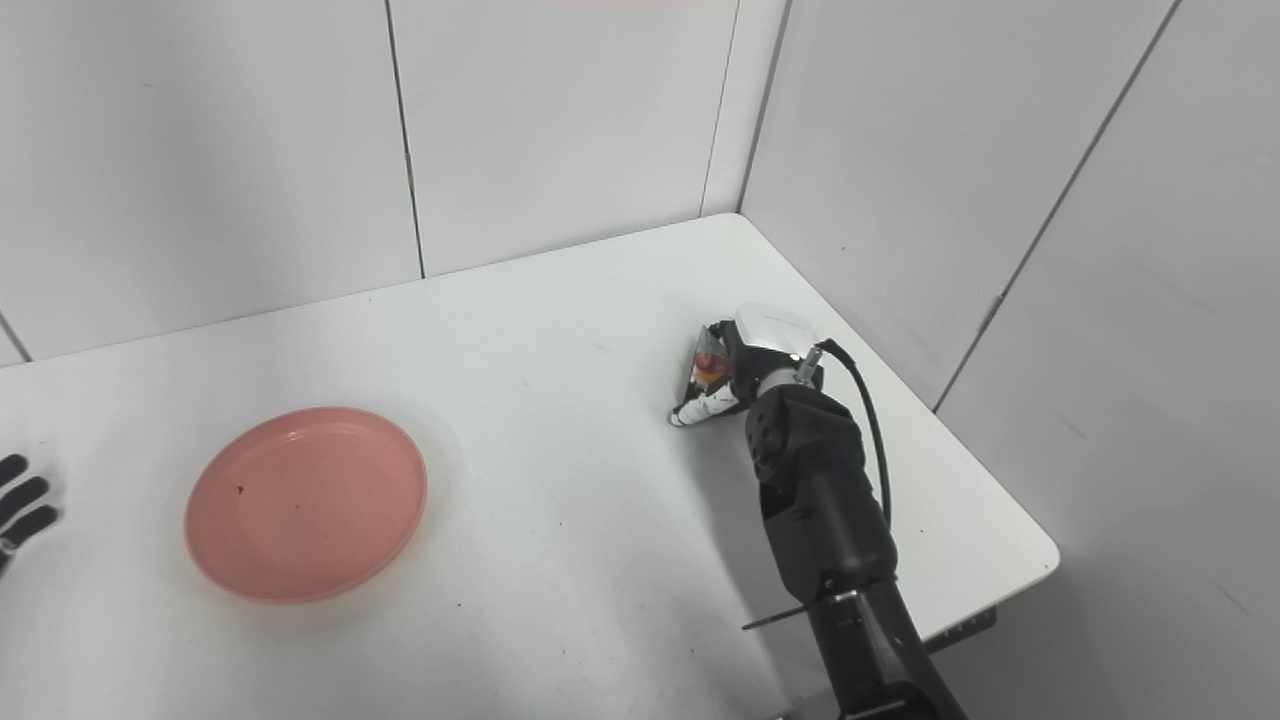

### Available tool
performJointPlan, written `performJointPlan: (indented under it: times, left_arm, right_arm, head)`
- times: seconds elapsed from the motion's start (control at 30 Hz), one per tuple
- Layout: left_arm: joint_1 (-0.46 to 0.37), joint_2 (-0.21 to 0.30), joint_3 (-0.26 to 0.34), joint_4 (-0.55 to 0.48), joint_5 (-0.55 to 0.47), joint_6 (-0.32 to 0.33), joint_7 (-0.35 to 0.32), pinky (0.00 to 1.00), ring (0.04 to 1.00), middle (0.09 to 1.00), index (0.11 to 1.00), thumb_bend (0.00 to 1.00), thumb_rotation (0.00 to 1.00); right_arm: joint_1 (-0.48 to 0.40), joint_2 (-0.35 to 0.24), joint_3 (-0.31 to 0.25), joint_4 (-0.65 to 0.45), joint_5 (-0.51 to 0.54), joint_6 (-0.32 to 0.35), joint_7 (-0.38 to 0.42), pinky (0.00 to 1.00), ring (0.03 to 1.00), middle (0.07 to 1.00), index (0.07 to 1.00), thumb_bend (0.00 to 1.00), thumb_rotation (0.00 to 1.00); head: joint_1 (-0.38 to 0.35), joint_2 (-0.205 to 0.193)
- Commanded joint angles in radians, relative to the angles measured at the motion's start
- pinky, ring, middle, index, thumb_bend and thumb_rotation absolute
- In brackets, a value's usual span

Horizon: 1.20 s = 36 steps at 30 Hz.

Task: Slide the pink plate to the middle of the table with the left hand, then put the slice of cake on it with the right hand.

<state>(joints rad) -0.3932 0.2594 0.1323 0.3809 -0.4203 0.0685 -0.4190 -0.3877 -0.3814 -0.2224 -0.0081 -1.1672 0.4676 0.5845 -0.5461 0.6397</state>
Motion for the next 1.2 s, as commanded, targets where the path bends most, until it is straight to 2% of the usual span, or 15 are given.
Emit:
performJointPlan:
  times: [0.0,0.03,0.07,0.17,0.6,0.67,0.77,0.97,1.13,1.17]
  left_arm:
    - [0.055,-0.003,-0.008,0.037,0.011,0.091,0.021,0.83,0.848,0.867,0.871,0.47,0.92]
    - [0.056,-0.003,-0.008,0.037,0.011,0.091,0.022,0.82,0.846,0.865,0.870,0.47,0.92]
    - [0.056,-0.003,-0.008,0.036,0.011,0.091,0.022,0.82,0.846,0.865,0.870,0.47,0.93]
    - [0.056,-0.003,-0.008,0.035,0.008,0.093,0.021,0.82,0.845,0.868,0.872,0.47,0.91]
    - [0.061,-0.009,-0.015,0.025,0.014,0.084,0.022,0.82,0.847,0.867,0.867,0.47,0.92]
    - [0.062,-0.012,-0.017,0.024,0.014,0.081,0.023,0.82,0.849,0.866,0.866,0.47,0.92]
    - [0.069,-0.019,-0.025,0.009,0.023,0.076,0.029,0.82,0.850,0.868,0.868,0.47,0.93]
    - [0.084,-0.045,-0.048,-0.023,0.037,0.066,0.040,0.83,0.860,0.874,0.876,0.46,0.94]
    - [0.105,-0.088,-0.074,-0.093,0.053,0.099,0.088,0.80,0.864,0.886,0.888,0.45,0.93]
    - [0.112,-0.099,-0.084,-0.114,0.066,0.107,0.102,0.80,0.865,0.888,0.889,0.45,0.94]
  right_arm:
    - [-0.007,-0.029,-0.001,-0.017,0.013,0.002,-0.020,0.43,0.511,0.588,0.663,0.75,0.15]
    - [-0.007,-0.031,0.001,-0.014,0.018,0.002,-0.022,0.39,0.457,0.535,0.563,0.61,0.14]
    - [-0.005,-0.030,-0.002,-0.010,0.036,0.002,-0.035,0.38,0.436,0.514,0.515,0.55,0.14]
    - [-0.001,-0.024,-0.007,-0.005,0.071,0.002,-0.075,0.36,0.423,0.496,0.491,0.51,0.13]
    - [0.012,-0.048,0.020,0.008,0.174,0.000,-0.186,0.34,0.406,0.489,0.490,0.51,0.13]
    - [0.012,-0.051,0.023,-0.003,0.192,0.001,-0.192,0.34,0.407,0.492,0.490,0.51,0.13]
    - [0.009,-0.050,0.035,-0.075,0.213,0.002,-0.169,0.32,0.391,0.476,0.490,0.51,0.13]
    - [-0.016,-0.050,0.085,-0.196,0.252,0.001,-0.120,0.33,0.411,0.486,0.488,0.51,0.12]
    - [-0.065,-0.037,0.159,-0.246,0.298,0.001,-0.073,0.36,0.428,0.493,0.490,0.51,0.13]
    - [-0.079,-0.037,0.190,-0.251,0.307,-0.008,-0.064,0.36,0.428,0.493,0.490,0.51,0.13]
  head:
    - [0.002,-0.001]
    - [0.002,-0.001]
    - [0.003,0.001]
    - [0.005,0.001]
    - [0.029,0.001]
    - [0.041,0.000]
    - [0.064,-0.003]
    - [0.143,-0.008]
    - [0.249,-0.011]
    - [0.293,-0.011]
